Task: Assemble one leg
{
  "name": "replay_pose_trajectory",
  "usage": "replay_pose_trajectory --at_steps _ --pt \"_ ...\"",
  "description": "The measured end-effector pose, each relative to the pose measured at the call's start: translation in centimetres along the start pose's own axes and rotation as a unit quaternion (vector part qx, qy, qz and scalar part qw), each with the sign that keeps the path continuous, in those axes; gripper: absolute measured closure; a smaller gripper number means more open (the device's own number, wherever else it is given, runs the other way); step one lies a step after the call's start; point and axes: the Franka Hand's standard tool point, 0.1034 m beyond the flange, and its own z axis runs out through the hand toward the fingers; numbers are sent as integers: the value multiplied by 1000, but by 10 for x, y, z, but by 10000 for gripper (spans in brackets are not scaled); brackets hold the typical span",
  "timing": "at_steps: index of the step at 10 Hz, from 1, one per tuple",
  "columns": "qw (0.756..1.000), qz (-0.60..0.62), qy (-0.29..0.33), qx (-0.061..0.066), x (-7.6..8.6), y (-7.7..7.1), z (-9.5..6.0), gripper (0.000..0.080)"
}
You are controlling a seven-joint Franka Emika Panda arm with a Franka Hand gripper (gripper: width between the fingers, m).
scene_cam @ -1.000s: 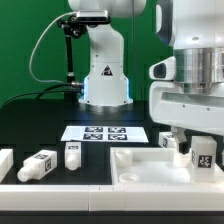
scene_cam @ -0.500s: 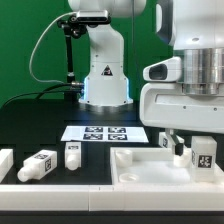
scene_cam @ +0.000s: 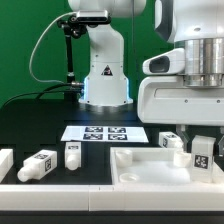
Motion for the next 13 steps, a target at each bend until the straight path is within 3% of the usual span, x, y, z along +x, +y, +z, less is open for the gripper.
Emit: replay_pose_trajectory --at_steps 1,2,4,6,7,8,9,10,11,12,13 --pt "1000 18 0 0 0 0 0 512" --pt "994 111 -9 -3 0 2 0 512" --pt "960 278 -38 -11 2 3 1 512" --pt "887 458 -49 -20 1 1 1 512" --pt "837 544 -49 -15 1 0 2 512" --pt "827 561 -48 -14 0 -1 2 512" --pt "831 554 -48 -14 -1 0 2 435" --pt "853 519 -47 -14 -1 -1 2 435" --pt "898 438 -46 -5 -3 -5 1 280" --pt "941 335 -40 7 -2 -9 0 280" --pt "962 270 -42 12 -5 -12 -1 177"
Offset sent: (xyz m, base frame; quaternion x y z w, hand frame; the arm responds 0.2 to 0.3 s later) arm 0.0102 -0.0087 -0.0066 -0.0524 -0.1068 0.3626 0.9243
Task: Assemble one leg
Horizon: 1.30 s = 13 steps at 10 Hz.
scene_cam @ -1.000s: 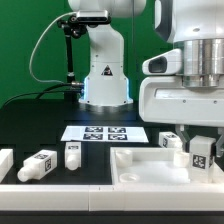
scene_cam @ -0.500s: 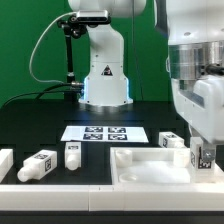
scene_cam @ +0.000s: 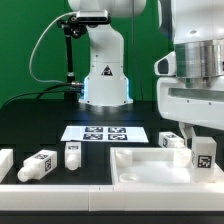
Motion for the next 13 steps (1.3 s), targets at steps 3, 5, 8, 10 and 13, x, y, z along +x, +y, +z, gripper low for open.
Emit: replay_pose_trajectory --at_steps 3,5,8,10,13 --pt "995 -97 1 -5 -6 3 1 151" --pt "966 -258 8 -16 -3 6 3 150" --pt "891 -452 19 -37 11 10 1 150" --pt "897 -440 20 -37 11 10 1 299" --pt "939 -341 23 -34 10 10 1 515"
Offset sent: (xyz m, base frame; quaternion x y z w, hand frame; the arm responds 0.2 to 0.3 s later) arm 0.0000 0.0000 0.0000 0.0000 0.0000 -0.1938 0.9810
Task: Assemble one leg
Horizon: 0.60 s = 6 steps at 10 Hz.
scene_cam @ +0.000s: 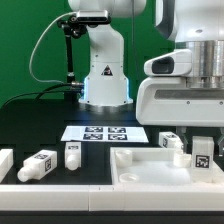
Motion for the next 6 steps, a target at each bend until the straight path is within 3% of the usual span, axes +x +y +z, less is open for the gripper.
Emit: replay_pose_trajectory --at_steps 1,2,3,4,6 --pt "999 49 0 0 0 0 0 515" --pt "985 172 -3 -9 -2 -2 0 515" --pt "968 252 -5 -5 -2 -1 0 515" --pt "926 376 -13 8 0 1 0 515" --pt "831 555 -15 11 -1 -2 1 515"
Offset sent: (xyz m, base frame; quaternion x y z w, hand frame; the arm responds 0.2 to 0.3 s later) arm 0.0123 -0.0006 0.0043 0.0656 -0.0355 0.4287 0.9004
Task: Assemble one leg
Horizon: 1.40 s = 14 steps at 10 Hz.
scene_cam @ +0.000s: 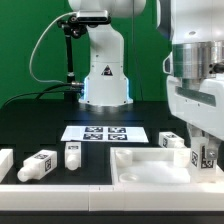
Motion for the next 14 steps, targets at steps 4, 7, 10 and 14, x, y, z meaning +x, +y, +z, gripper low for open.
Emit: replay_pose_trajectory --at_steps 4,7,10,14 --pt "1000 -16 1 0 0 0 0 332" --pt "948 -319 -2 -13 -1 0 4 161" --pt "913 -408 -1 -13 1 0 4 153" --pt "855 -519 8 -15 3 -2 3 150"
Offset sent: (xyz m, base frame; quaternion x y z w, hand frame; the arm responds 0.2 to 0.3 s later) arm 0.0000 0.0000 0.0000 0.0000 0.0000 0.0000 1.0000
